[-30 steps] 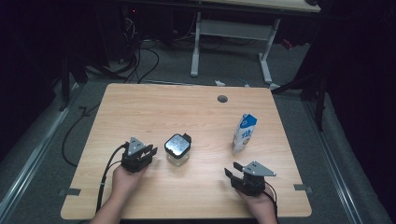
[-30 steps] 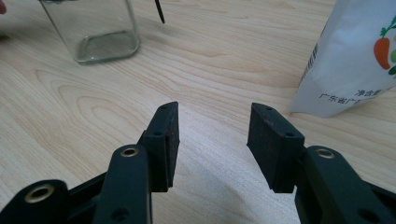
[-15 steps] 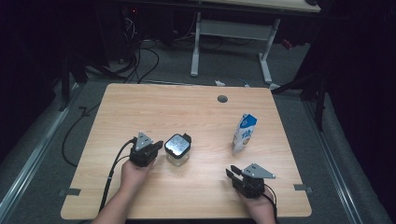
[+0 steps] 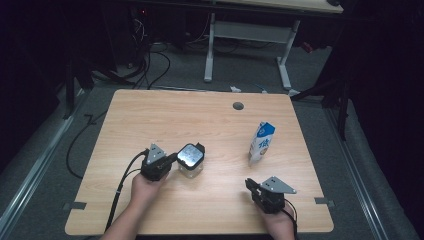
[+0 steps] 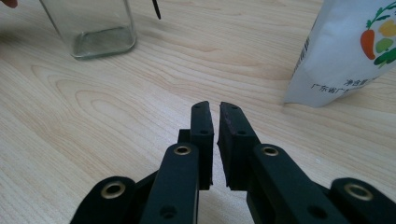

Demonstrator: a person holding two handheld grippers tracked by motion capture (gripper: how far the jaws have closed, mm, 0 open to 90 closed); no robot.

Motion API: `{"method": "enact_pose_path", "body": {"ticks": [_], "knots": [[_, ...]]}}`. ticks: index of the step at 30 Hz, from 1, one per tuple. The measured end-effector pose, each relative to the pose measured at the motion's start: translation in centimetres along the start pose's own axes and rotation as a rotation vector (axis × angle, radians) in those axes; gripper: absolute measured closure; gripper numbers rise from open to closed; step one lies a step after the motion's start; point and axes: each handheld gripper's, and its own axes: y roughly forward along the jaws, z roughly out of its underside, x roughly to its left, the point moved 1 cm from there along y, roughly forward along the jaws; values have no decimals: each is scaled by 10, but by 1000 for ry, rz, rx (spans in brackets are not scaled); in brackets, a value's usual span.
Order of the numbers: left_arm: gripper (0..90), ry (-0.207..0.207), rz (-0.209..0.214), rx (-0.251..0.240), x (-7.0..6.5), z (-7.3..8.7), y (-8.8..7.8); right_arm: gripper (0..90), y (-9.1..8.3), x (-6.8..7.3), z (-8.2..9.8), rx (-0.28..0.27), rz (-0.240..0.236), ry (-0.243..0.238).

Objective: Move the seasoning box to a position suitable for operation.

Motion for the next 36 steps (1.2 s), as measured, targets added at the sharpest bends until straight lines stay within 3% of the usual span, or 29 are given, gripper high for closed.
{"method": "enact_pose_path", "body": {"ticks": [11, 18, 23, 34, 36], "knots": [[900, 27, 22, 5, -15, 5, -8, 821, -2, -1, -1, 1, -3, 0], [900, 80, 49, 14, -35, 7, -15, 811, -2, -2, -2, -4, -2, -12], [900, 114, 83, 14, -54, 8, -18, 807, -2, 0, -3, -4, 0, -19], [891, 125, 180, 9, -87, 5, -8, 814, 1, 2, -3, 7, 7, -26], [883, 143, 192, 16, -92, 5, -7, 810, 2, 3, -3, 9, 3, -26]]}}
